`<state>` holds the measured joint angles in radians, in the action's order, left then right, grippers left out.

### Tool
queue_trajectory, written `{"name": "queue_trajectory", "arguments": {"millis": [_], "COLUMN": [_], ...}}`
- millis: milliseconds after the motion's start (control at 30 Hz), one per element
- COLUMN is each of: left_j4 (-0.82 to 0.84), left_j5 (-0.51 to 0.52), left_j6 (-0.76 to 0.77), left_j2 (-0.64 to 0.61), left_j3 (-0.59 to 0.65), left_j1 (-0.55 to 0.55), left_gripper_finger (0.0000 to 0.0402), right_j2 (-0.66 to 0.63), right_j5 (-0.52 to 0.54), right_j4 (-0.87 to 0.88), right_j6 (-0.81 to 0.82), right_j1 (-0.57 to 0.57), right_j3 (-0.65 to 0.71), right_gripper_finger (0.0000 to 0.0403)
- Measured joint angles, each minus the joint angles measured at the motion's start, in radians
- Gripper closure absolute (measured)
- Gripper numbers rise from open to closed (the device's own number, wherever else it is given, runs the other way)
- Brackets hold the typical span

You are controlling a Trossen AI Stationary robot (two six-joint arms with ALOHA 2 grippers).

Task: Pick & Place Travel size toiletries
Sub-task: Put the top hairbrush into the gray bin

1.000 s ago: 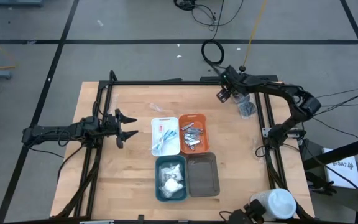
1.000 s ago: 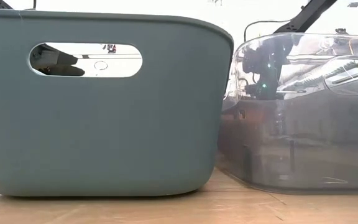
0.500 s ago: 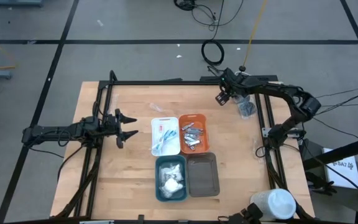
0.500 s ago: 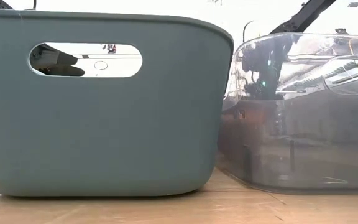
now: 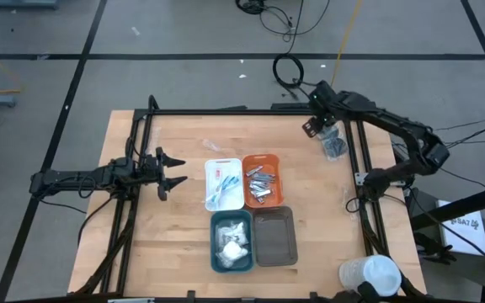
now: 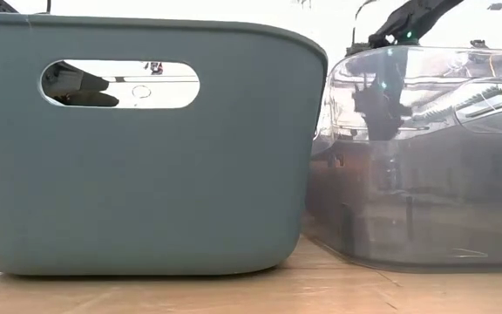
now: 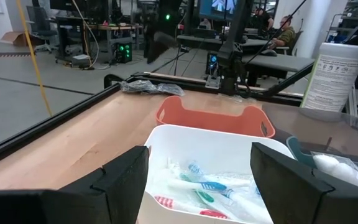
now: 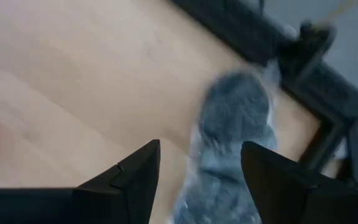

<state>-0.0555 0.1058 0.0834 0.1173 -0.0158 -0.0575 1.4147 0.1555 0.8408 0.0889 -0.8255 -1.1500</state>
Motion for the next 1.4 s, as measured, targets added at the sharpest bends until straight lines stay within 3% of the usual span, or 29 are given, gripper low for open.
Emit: {"name": "queue_trajectory", "arguments": {"millis": [200,467,767,833,967,1100,1233,1400], "left_j4": [0.000,0.000,0.000,0.000,0.000,0.000,0.000,0.000], "left_j5": [0.000,0.000,0.000,0.000,0.000,0.000,0.000,0.000], "left_j6": [0.000,0.000,0.000,0.000,0.000,0.000,0.000,0.000], "left_j2": [0.000,0.000,0.000,0.000,0.000,0.000,0.000,0.000], "left_j3": [0.000,0.000,0.000,0.000,0.000,0.000,0.000,0.000], "left_j1": [0.000,0.000,0.000,0.000,0.000,0.000,0.000,0.000], "left_gripper_finger": [0.0128,0.0128,0.0128,0.0128,0.0128,0.0128,0.0128,0.0128], "right_j2": [0.051,0.058,0.056,0.056,0.092,0.172,0.267,0.359], "right_j5": [0.104,0.102,0.100,0.044,-0.165,-0.188,-0.155,0.024], "right_j4": [0.024,-0.014,0.148,0.140,0.130,0.084,0.007,-0.015], "right_j6": [-0.010,-0.098,-0.098,-0.066,-0.037,-0.023,-0.019,0.006], "right_j1": [0.022,0.037,0.018,0.004,-0.013,0.008,0.015,-0.020], "right_j3": [-0.008,-0.015,-0.172,-0.176,-0.159,-0.135,-0.131,-0.131], "right_gripper_finger": [0.0202,0.0204,0.0214,0.0219,0.0234,0.0248,0.0268,0.0305]}}
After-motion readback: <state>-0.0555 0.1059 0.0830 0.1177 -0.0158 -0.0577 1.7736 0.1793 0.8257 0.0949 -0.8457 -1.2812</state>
